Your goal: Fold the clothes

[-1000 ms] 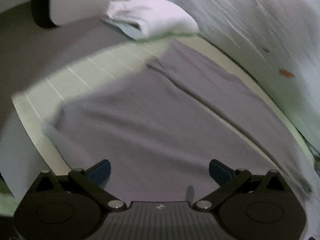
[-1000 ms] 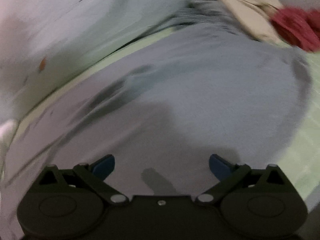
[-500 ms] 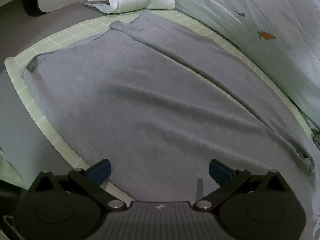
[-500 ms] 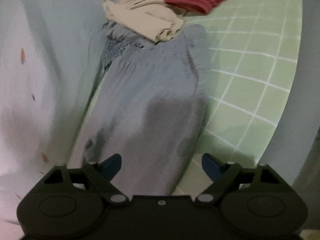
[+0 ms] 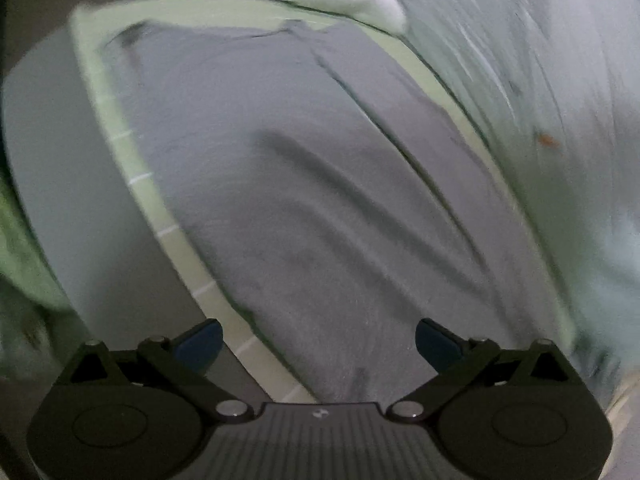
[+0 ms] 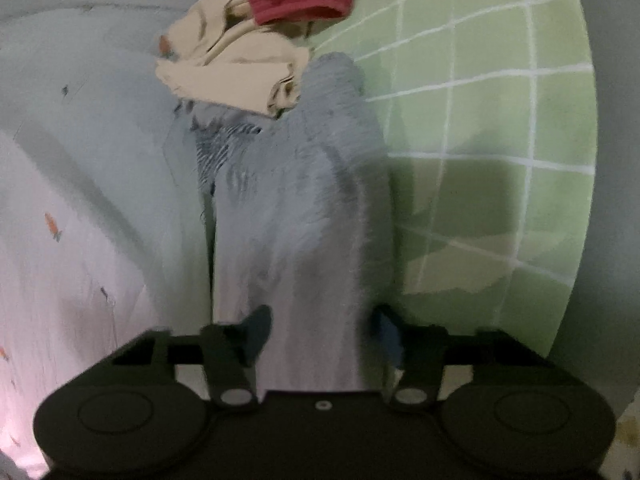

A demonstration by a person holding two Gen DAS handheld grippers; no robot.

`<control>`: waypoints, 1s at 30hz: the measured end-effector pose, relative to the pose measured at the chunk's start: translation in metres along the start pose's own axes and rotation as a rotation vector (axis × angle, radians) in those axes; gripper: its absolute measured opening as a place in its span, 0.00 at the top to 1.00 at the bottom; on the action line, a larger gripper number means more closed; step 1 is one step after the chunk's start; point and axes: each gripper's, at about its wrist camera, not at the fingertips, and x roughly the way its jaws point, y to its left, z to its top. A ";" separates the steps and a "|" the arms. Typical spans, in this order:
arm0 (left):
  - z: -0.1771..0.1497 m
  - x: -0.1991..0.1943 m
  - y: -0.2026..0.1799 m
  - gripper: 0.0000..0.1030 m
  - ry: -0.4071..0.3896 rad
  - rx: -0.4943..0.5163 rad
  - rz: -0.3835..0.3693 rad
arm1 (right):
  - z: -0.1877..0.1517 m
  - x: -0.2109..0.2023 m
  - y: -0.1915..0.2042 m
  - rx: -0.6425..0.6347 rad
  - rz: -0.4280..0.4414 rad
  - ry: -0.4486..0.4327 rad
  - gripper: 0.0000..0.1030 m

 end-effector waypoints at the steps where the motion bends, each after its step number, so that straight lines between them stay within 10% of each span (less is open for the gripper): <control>1: 0.003 -0.002 0.007 0.05 -0.003 -0.052 -0.017 | 0.001 0.001 -0.003 0.021 -0.001 -0.006 0.59; 9: 0.034 -0.012 0.036 0.33 -0.032 -0.145 -0.022 | -0.005 0.002 -0.016 0.138 -0.044 -0.067 0.95; 30: 0.129 -0.002 0.069 0.37 -0.047 -0.178 0.063 | -0.022 0.000 -0.004 0.140 -0.101 -0.187 0.92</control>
